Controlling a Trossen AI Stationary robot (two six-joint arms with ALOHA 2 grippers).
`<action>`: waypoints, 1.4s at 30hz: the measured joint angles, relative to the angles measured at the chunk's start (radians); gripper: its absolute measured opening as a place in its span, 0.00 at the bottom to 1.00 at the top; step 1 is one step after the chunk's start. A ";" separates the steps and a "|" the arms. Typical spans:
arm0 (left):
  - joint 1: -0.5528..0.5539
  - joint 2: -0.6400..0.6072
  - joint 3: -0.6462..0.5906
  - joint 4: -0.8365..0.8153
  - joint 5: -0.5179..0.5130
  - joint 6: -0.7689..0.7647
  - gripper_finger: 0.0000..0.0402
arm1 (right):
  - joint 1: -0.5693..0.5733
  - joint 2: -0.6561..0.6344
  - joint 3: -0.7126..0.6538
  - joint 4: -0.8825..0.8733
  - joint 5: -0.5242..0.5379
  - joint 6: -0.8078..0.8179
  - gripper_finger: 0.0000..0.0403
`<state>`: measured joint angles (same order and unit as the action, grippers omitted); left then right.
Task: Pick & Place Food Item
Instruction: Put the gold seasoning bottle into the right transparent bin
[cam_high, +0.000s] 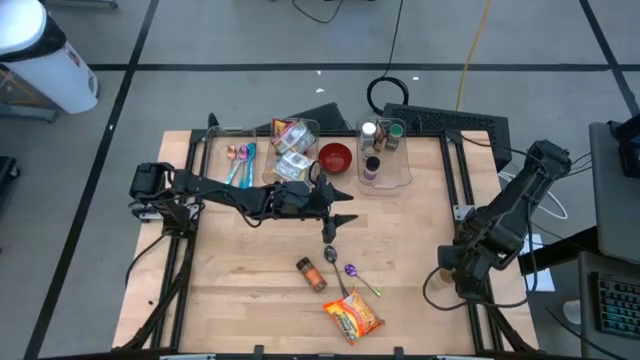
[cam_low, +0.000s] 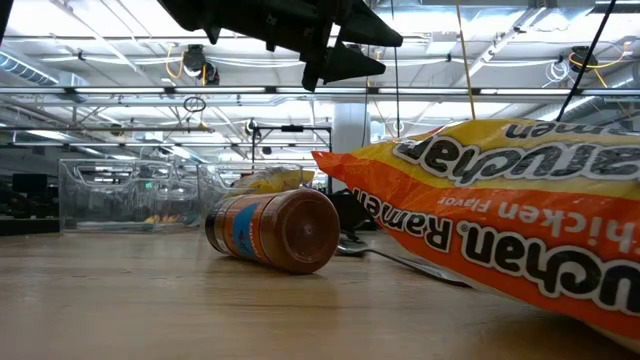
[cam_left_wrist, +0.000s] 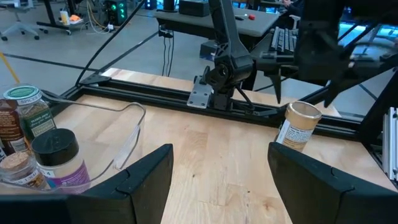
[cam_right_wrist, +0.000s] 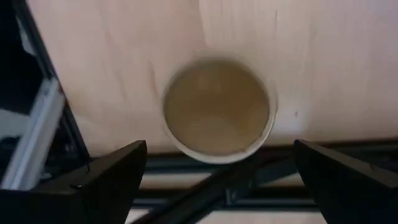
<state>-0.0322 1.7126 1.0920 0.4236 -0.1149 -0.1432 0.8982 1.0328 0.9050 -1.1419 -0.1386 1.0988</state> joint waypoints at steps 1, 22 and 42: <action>0.000 0.000 0.000 0.000 0.000 0.000 0.68 | 0.000 0.000 -0.014 0.001 -0.020 0.000 0.98; 0.000 0.000 0.000 0.052 -0.027 0.003 0.68 | -0.022 -0.003 -0.074 0.078 0.049 -0.062 0.98; 0.000 0.000 0.000 0.050 -0.026 0.006 0.67 | -0.022 -0.003 -0.160 0.178 0.112 -0.068 0.98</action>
<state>-0.0322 1.7126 1.0920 0.4740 -0.1410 -0.1371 0.8761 1.0302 0.7448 -0.9641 -0.0269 1.0305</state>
